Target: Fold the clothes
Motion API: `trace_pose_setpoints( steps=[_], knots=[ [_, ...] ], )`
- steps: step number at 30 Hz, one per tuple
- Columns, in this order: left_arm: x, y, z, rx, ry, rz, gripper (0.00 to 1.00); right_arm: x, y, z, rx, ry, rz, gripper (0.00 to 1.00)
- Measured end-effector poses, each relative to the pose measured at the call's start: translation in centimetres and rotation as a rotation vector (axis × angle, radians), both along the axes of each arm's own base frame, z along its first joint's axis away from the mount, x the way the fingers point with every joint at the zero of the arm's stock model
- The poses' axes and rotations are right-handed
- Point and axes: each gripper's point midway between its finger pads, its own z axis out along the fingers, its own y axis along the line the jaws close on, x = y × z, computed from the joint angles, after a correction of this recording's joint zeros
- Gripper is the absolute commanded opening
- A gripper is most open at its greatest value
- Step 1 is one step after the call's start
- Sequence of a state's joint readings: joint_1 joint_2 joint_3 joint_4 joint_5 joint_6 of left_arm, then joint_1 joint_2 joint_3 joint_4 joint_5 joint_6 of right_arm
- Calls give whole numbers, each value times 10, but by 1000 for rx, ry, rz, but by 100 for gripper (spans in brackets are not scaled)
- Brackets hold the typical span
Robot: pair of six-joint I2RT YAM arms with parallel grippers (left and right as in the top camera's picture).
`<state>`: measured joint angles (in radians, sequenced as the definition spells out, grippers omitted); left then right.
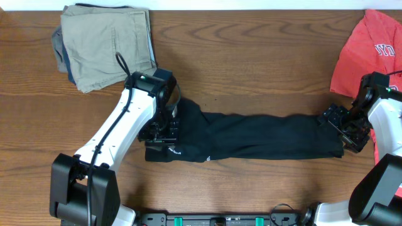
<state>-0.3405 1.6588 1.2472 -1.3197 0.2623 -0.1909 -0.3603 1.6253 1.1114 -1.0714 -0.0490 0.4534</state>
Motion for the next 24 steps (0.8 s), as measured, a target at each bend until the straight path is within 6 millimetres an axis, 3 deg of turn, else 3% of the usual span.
trace_pose_setpoints(
  steps=[4,6,7,8,10,12,15,21,24],
  knots=[
    [1,4,-1,23,-8,-5,41,2,3,0,17,-11,34,96],
    [4,4,-2,28,-20,4,36,4,7,0,32,-24,63,88],
    [7,4,-2,29,-30,15,34,6,9,1,38,-33,81,76],
    [10,2,-3,27,-41,23,31,8,12,1,43,-39,93,57],
    [16,-1,-4,18,-66,39,11,12,17,1,52,-51,123,31],
    [24,-7,-6,0,-102,37,6,15,21,1,56,-63,140,16],
    [34,-24,-8,-29,-167,0,6,21,26,1,53,-80,171,1],
    [40,-63,-9,-87,-255,-84,6,24,41,-3,62,-88,216,1],
    [38,-73,-12,-95,-259,-72,6,20,46,-11,69,-79,220,1]
  ],
)
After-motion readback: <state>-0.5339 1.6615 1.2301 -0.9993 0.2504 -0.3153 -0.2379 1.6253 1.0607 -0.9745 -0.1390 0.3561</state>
